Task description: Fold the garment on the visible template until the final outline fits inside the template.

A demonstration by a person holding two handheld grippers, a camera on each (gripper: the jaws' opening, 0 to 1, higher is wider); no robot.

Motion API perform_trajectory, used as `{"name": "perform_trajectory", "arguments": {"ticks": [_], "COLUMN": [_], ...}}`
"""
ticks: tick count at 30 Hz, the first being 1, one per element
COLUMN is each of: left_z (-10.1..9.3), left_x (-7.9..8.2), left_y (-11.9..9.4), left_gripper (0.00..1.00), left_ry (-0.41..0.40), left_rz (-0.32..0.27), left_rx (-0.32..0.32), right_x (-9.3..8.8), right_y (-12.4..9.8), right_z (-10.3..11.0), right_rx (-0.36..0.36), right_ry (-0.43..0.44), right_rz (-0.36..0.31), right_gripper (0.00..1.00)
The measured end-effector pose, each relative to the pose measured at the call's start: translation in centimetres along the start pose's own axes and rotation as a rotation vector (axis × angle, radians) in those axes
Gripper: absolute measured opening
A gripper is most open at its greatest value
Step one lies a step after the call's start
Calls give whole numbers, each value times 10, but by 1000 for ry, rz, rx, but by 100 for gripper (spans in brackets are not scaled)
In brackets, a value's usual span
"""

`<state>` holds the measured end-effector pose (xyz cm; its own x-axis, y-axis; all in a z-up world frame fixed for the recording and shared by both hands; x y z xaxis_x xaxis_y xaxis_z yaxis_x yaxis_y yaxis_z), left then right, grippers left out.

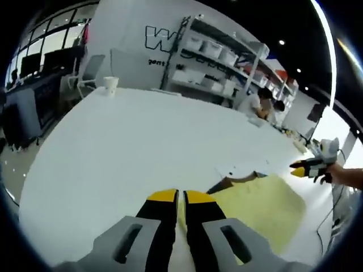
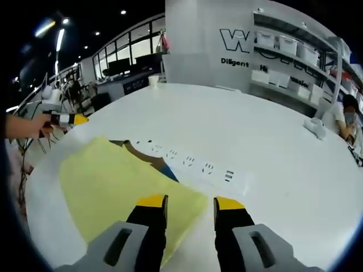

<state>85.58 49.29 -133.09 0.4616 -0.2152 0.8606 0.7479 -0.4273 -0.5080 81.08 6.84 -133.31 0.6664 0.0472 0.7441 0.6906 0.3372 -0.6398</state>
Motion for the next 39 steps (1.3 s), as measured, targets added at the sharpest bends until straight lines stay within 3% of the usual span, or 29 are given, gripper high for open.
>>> {"name": "perform_trajectory", "arguments": {"ticks": [7,15,21,28,39], "left_z": [-6,-9,-13,-17,-20], "left_x": [1,6,5,4,1], "left_y": [-4,-14,-19,-30,-48], "left_gripper": [23,35,57,67,78], "left_ry": [99,228,365,409,381], "left_rz": [-6,-18,4,4,6], "left_rx": [-1,0,-39,-47,-61], "right_x": [-2,-7,-11,-12,-15], "right_y": [-7,-13,-19,-28,-42], "right_z": [2,6,10,20,35], "right_rx": [14,35,50,75,113], "right_ry": [-45,-59,-68,-94,-91], "right_rz": [-9,-18,-23,-38,-61], "right_gripper": [39,49,56,66,82]}}
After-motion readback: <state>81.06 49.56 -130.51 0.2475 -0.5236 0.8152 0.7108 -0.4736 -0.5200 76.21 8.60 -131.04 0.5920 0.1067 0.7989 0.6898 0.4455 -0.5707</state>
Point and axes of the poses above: the point that each gripper's makers call its tool centre point, and the gripper's own axes: y roughly forward along the fingers, z roughly to its left, x roughly out of its top, the point moved 8 cm from there along -y, roughly backward along the fingers, and after that the axes turned 13 degrees about y, right-handed, at the moved point
